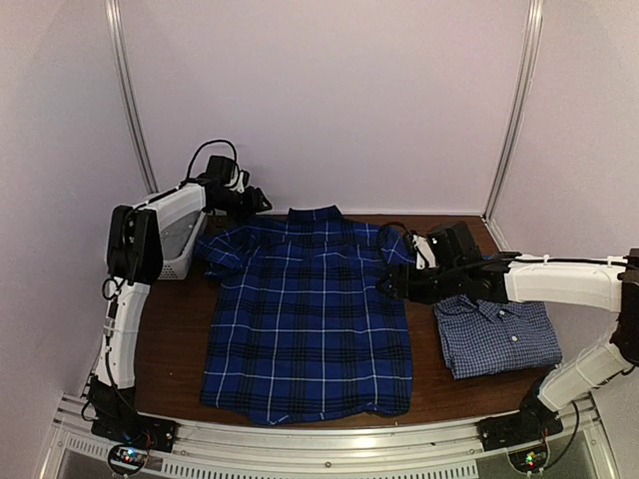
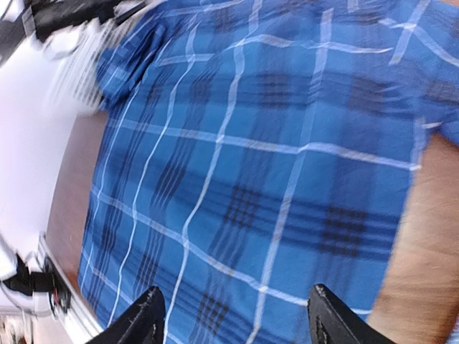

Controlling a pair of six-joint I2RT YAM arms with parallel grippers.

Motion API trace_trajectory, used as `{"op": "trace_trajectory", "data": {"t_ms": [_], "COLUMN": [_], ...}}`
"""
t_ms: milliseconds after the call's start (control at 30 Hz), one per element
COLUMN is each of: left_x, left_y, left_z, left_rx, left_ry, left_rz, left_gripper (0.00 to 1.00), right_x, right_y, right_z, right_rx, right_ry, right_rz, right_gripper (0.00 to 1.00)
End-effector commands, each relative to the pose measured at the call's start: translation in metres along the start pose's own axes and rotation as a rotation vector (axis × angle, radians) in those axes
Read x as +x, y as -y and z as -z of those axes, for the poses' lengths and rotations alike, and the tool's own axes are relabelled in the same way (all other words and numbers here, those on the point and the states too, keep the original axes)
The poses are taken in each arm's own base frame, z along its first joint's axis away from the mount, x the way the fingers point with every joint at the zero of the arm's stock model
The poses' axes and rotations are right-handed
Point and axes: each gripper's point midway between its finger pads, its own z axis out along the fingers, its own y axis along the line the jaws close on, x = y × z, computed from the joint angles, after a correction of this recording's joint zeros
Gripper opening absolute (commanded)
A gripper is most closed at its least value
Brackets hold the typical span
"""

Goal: Fold and stack the long sleeve shirts
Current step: Smooth out the flattened shirt at the center of the board, then pick up the sleeve from the center of the board.

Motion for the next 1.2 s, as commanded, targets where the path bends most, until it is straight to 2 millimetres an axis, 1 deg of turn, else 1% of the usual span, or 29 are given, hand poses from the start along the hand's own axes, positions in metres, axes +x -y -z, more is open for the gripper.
{"op": "trace_trajectory", "data": {"t_ms": [0,100,200,300,367,467,633,667,733,900,967,1033,1067,1100,1167], "left_x": [-0.015,0.013,0.049,0.088,0.117,0.153,0.202,0.209,0.221,0.237,0.239,0.239,0.239,0.239,0.241], "left_y": [0.083,0.109,0.135,0.156,0.164,0.174,0.187,0.187,0.188,0.185,0.183,0.182,0.181,0.181,0.18], "left_z": [0.053,0.06,0.065,0.067,0.067,0.07,0.077,0.078,0.084,0.101,0.107,0.112,0.114,0.116,0.118], "left_rx": [0.136,0.162,0.184,0.207,0.214,0.223,0.248,0.245,0.247,0.241,0.24,0.232,0.229,0.229,0.227], "left_ry": [0.072,0.034,-0.022,-0.082,-0.13,-0.186,-0.255,-0.265,-0.278,-0.293,-0.293,-0.29,-0.289,-0.288,-0.291], "left_rz": [-0.128,-0.156,-0.191,-0.219,-0.236,-0.251,-0.26,-0.259,-0.256,-0.243,-0.244,-0.246,-0.246,-0.247,-0.244], "left_gripper": [0.64,0.64,0.64,0.64,0.64,0.64,0.64,0.64,0.64,0.64,0.64,0.64,0.64,0.65,0.64], "right_x": [-0.034,-0.053,-0.069,-0.077,-0.079,-0.08,-0.086,-0.088,-0.092,-0.102,-0.102,-0.098,-0.098,-0.095,-0.093], "right_y": [0.047,0.075,0.107,0.135,0.149,0.176,0.23,0.239,0.265,0.315,0.332,0.349,0.355,0.362,0.369], "right_z": [0.021,0.034,0.047,0.064,0.075,0.091,0.107,0.107,0.113,0.116,0.114,0.109,0.11,0.107,0.102], "right_rx": [0.119,0.165,0.235,0.318,0.36,0.416,0.478,0.49,0.533,0.641,0.695,0.753,0.775,0.793,0.81], "right_ry": [0.092,0.154,0.203,0.245,0.268,0.293,0.348,0.357,0.379,0.388,0.365,0.33,0.325,0.308,0.282], "right_rz": [-0.065,-0.104,-0.145,-0.175,-0.182,-0.219,-0.316,-0.327,-0.367,-0.413,-0.416,-0.425,-0.425,-0.428,-0.428], "right_gripper": [0.71,0.72,0.73,0.73,0.74,0.75,0.74,0.74,0.72,0.64,0.62,0.6,0.6,0.6,0.6]}}
